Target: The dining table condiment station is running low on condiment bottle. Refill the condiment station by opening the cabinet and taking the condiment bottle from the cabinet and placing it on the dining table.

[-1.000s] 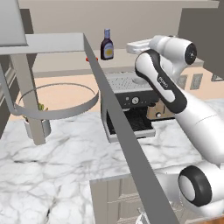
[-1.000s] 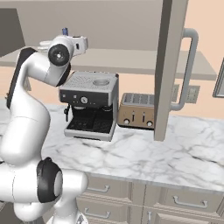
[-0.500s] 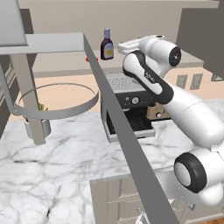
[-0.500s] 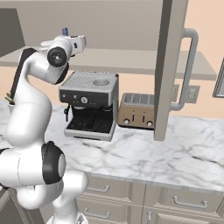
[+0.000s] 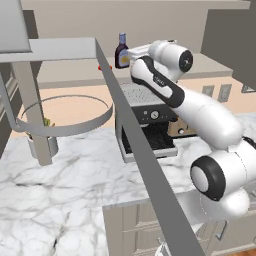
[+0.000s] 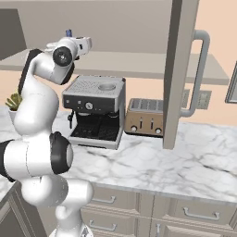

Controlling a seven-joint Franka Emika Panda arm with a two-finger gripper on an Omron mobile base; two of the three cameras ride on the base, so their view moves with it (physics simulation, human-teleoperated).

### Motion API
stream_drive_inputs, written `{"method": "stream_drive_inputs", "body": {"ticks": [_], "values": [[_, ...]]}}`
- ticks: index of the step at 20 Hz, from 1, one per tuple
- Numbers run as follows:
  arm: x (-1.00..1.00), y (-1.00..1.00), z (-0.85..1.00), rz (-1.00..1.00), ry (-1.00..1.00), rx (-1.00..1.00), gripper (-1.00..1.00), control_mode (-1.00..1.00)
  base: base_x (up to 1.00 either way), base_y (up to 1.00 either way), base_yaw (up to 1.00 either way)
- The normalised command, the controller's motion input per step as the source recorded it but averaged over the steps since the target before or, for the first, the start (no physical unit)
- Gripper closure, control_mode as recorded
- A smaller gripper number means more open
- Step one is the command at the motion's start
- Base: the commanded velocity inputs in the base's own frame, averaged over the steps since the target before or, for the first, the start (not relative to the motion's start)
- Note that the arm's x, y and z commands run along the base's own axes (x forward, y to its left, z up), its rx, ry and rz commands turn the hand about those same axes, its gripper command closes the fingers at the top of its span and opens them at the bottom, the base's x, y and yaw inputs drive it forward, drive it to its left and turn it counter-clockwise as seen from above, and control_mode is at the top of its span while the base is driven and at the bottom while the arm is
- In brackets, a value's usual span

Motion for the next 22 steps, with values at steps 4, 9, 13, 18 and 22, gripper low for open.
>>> {"method": "stream_drive_inputs", "body": {"ticks": [4,9,13,18,22], "values": [[0.44,0.32,0.0,0.0,0.06,0.0,-1.0,-1.0,0.0,0.0,0.0],[0.17,0.2,0.22,0.0,0.03,0.0,-1.0,-1.0,0.0,0.0,0.0],[0.18,0.17,0.26,0.0,0.06,0.0,-1.0,-1.0,0.0,0.0,0.0],[0.08,0.05,0.02,0.0,0.03,0.0,-1.0,-1.0,0.0,0.0,0.0],[0.22,0.11,0.0,0.0,0.01,0.0,-1.0,-1.0,0.0,0.0,0.0]]}}
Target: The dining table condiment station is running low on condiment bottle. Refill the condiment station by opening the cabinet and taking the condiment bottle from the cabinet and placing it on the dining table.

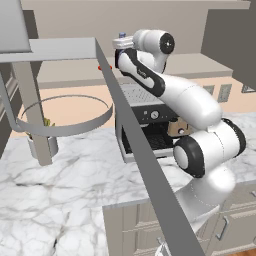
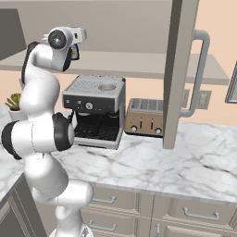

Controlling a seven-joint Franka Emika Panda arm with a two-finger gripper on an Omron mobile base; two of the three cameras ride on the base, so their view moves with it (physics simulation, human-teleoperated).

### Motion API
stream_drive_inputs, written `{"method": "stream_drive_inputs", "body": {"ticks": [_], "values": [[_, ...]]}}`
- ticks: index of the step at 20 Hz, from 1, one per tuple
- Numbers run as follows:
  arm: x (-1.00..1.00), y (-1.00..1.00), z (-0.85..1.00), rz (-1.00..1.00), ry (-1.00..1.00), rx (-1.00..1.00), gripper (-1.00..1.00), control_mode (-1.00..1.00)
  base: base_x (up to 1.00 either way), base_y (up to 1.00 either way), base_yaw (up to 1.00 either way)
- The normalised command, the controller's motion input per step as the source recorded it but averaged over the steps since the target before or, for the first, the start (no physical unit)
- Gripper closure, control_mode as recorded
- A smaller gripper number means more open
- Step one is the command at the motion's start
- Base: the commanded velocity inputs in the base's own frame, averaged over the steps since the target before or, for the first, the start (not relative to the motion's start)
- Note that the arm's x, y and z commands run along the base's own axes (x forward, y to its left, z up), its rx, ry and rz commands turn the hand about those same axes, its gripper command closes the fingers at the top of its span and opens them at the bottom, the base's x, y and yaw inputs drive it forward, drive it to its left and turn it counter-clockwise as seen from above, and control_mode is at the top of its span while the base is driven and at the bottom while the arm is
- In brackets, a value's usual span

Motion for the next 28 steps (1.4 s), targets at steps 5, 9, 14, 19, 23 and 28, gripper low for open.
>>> {"method": "stream_drive_inputs", "body": {"ticks": [5,9,14,19,23,28], "values": [[0.24,0.04,0.0,0.0,0.02,0.0,-1.0,-1.0,0.0,0.0,0.0],[0.21,0.0,0.0,0.0,0.01,0.0,-1.0,-1.0,0.0,0.0,0.0],[0.16,0.0,0.0,0.0,0.0,0.0,-1.0,-1.0,0.0,0.0,0.0],[0.18,0.03,0.0,0.0,0.02,0.0,-1.0,-1.0,0.0,0.0,0.0],[0.2,0.07,0.0,0.0,0.04,0.0,-1.0,-1.0,0.0,0.0,0.0],[0.17,0.09,-0.02,0.0,0.05,0.0,-1.0,-1.0,0.0,0.0,0.0]]}}
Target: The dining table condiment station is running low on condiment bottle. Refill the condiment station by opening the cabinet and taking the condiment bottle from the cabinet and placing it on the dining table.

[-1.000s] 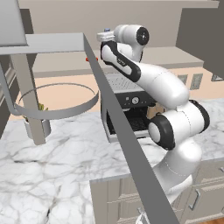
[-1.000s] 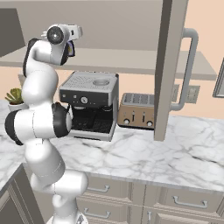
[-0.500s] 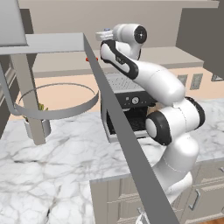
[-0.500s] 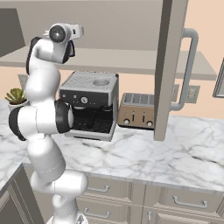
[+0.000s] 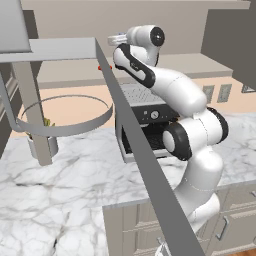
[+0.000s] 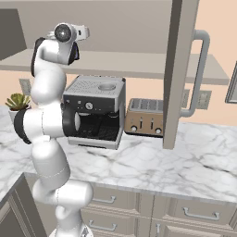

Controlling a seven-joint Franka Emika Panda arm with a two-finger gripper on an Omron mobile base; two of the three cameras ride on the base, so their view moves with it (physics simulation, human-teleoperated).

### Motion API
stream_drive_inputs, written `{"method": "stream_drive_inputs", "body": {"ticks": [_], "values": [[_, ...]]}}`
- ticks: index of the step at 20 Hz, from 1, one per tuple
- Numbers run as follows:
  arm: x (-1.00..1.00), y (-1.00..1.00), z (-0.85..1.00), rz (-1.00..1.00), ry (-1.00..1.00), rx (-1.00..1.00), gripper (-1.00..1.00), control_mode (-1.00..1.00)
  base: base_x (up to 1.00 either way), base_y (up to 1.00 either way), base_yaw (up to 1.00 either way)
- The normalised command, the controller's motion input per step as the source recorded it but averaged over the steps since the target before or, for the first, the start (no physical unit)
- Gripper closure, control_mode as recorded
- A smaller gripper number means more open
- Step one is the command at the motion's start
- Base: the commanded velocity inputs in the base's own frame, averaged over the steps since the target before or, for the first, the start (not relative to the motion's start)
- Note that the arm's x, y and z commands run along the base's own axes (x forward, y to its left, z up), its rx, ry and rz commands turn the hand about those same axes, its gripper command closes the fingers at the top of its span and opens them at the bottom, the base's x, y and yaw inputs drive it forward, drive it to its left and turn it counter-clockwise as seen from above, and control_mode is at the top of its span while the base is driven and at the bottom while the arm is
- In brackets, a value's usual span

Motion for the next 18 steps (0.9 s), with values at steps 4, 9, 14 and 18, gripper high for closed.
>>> {"method": "stream_drive_inputs", "body": {"ticks": [4,9,14,18], "values": [[0.06,0.15,-0.11,0.0,0.06,0.0,1.0,-1.0,0.0,0.0,0.0],[0.07,0.18,-0.04,0.0,0.1,0.0,1.0,-1.0,0.0,0.0,0.0],[0.04,0.01,-0.01,0.0,0.02,0.0,1.0,-1.0,0.0,0.0,0.0],[0.0,0.0,0.0,0.0,0.0,0.0,1.0,-1.0,0.0,0.0,0.0]]}}
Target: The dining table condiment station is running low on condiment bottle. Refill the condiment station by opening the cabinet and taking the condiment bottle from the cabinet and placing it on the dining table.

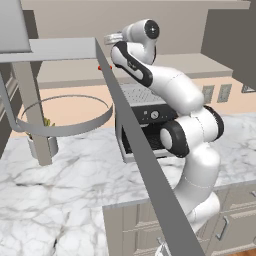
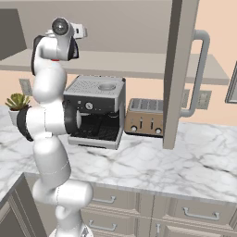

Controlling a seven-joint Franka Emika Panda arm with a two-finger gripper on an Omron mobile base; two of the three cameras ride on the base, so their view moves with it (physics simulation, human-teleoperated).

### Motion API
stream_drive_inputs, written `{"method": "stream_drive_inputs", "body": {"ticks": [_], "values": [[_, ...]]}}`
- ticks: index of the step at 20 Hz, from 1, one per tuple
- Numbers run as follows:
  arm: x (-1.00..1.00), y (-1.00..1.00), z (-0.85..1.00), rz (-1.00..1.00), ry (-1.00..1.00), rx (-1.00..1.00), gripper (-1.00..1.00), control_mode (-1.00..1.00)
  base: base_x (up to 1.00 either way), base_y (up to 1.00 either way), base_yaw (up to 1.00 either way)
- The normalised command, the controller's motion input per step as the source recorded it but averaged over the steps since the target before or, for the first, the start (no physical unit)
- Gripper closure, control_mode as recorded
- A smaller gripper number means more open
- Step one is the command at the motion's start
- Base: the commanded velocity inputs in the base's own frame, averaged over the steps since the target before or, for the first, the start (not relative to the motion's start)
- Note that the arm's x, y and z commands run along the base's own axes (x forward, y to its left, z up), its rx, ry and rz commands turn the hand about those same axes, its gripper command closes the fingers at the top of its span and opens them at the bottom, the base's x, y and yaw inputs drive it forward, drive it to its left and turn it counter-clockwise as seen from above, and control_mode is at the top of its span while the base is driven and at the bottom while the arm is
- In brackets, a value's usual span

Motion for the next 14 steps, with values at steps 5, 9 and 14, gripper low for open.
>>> {"method": "stream_drive_inputs", "body": {"ticks": [5,9,14], "values": [[-0.38,-0.09,0.0,-0.01,-0.05,0.0,1.0,-1.0,0.0,0.0,0.0],[-1.0,-0.56,0.0,-0.03,-0.2,0.11,1.0,-1.0,0.0,0.0,0.0],[-1.0,-0.48,-0.01,-0.01,-0.2,0.09,1.0,-1.0,0.0,0.0,0.0]]}}
